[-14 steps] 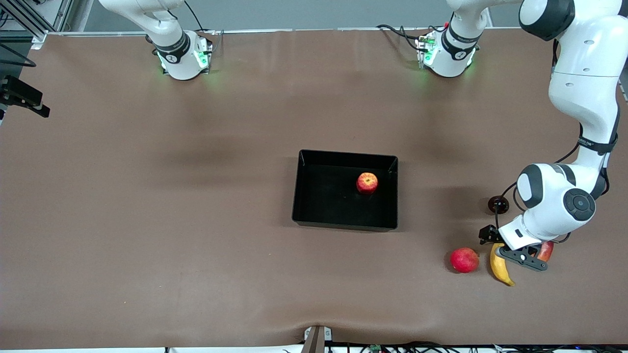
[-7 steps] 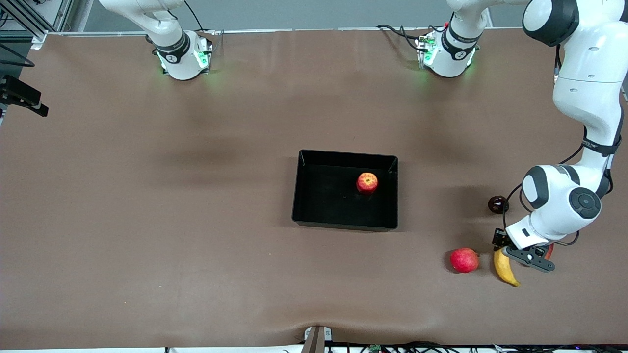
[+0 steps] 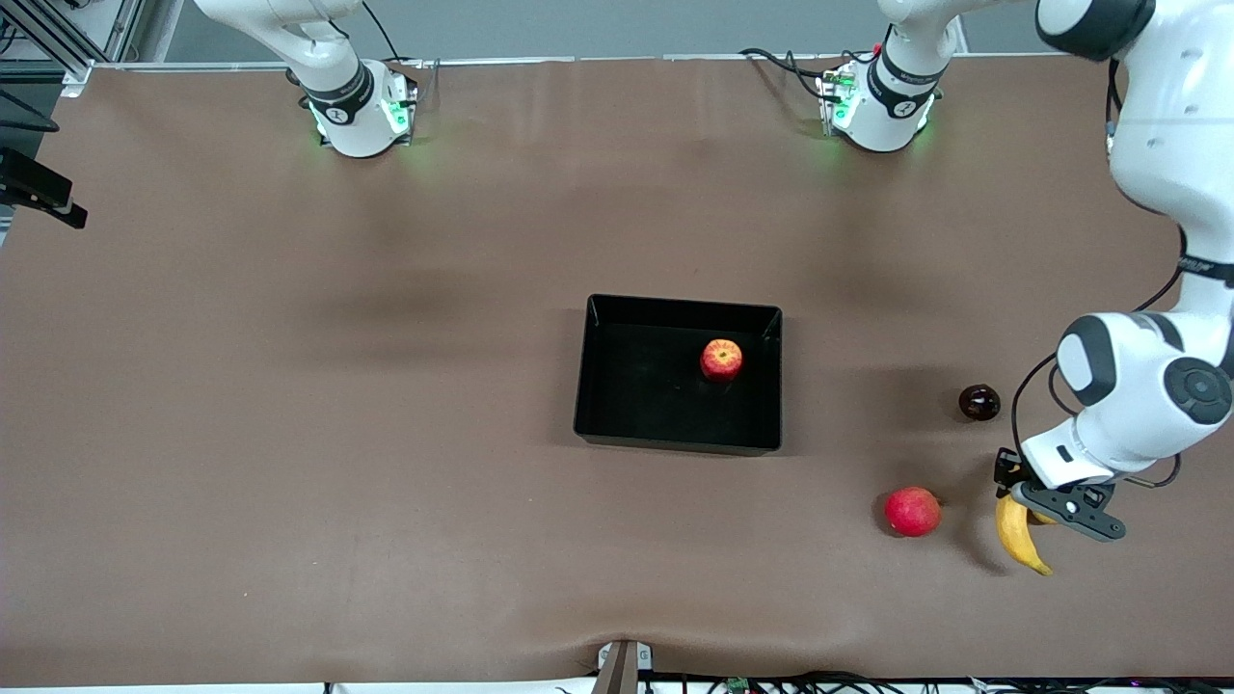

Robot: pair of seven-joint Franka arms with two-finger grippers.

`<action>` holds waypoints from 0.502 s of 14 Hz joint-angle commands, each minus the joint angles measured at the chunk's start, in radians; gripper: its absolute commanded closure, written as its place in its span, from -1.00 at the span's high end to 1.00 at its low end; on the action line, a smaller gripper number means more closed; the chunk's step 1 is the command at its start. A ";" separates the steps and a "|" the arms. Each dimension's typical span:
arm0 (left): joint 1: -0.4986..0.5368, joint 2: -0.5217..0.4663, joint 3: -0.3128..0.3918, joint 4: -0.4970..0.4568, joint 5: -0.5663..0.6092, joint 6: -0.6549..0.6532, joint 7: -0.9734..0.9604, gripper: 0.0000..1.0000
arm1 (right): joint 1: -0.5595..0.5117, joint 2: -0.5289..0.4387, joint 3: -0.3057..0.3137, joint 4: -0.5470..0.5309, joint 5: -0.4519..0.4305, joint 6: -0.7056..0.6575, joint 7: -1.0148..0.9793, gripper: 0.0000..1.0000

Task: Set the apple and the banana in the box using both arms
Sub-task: 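Grasp the yellow banana with the left gripper and lift it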

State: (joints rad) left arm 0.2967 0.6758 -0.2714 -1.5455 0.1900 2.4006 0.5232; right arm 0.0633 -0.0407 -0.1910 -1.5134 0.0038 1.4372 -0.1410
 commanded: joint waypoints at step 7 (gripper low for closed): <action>-0.002 -0.239 -0.259 -0.085 -0.008 -0.245 -0.466 -1.00 | -0.010 0.007 0.007 0.012 -0.013 -0.012 0.021 1.00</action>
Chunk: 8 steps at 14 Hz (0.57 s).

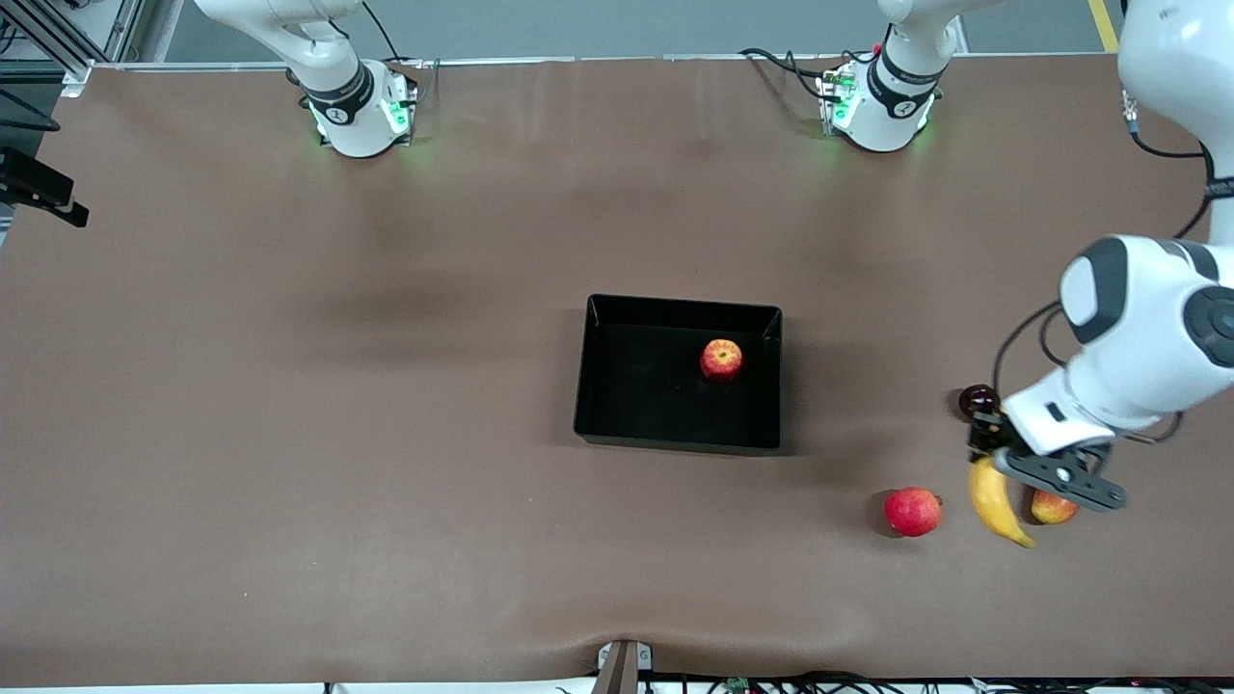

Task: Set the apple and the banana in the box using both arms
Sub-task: 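Grasp the yellow banana with the left gripper and lift it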

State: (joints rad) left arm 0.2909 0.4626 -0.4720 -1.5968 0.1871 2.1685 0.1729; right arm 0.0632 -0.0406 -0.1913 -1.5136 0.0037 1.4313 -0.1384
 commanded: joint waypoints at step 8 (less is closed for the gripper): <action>-0.255 -0.010 -0.103 -0.026 0.025 -0.013 -0.593 -1.00 | -0.017 0.010 0.007 0.012 -0.010 -0.008 0.014 1.00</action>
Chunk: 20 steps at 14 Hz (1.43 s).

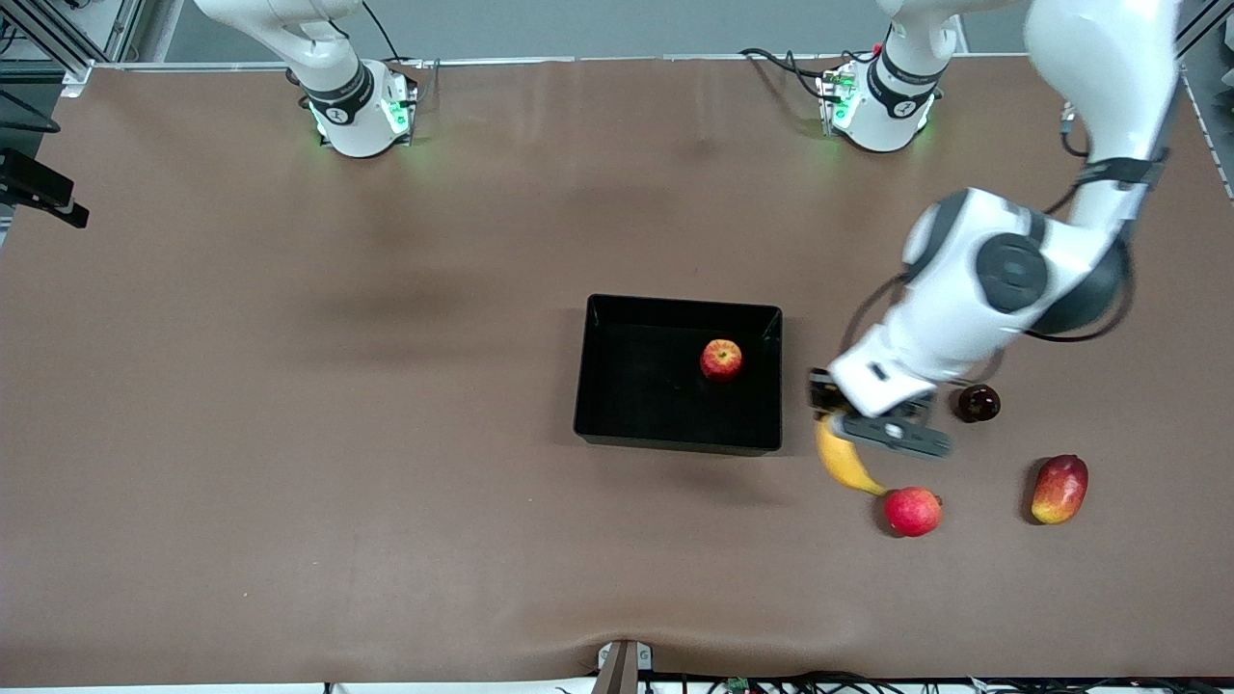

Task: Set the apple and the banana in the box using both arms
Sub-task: 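Carry the banana over the box and lower it inside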

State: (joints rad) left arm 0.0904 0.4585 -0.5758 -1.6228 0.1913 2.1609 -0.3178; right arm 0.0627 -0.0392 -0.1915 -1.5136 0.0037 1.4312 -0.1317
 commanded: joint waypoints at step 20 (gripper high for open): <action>-0.406 0.338 0.034 0.124 0.350 0.143 -0.465 -1.00 | -0.030 0.012 0.007 0.010 -0.001 -0.011 0.003 1.00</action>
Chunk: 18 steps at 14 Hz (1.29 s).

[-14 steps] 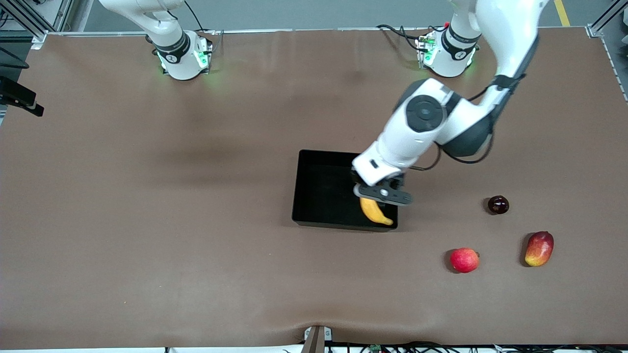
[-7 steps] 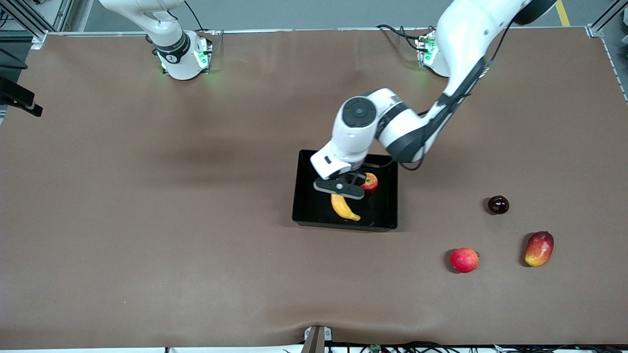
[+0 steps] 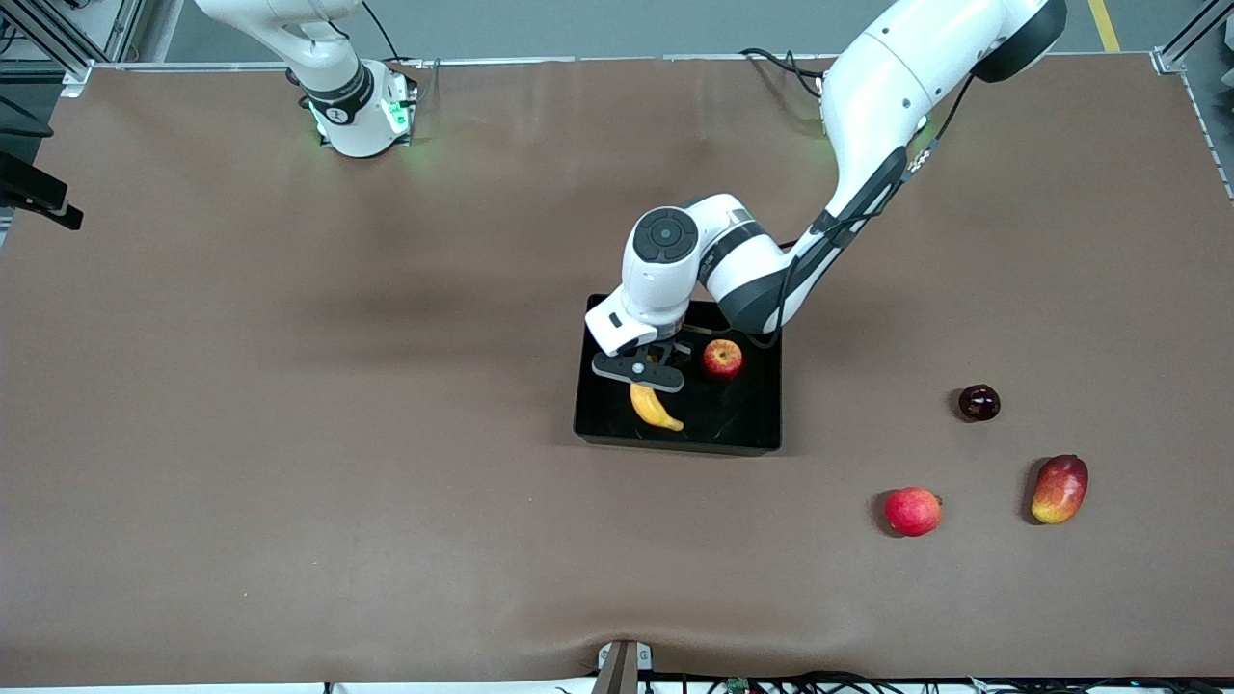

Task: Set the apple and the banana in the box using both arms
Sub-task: 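Carry the banana over the box and lower it inside, then open the left gripper to release the banana in the box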

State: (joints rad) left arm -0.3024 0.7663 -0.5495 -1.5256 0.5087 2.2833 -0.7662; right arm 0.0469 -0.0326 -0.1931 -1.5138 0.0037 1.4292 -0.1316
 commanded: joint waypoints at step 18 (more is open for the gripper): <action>0.044 -0.045 0.028 0.044 0.030 -0.114 -0.008 1.00 | -0.025 0.005 0.009 0.009 0.002 -0.010 0.003 1.00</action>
State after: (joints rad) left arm -0.2982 0.8233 -0.5080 -1.4730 0.5280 2.2648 -0.7661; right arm 0.0395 -0.0318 -0.1939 -1.5138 0.0037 1.4280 -0.1316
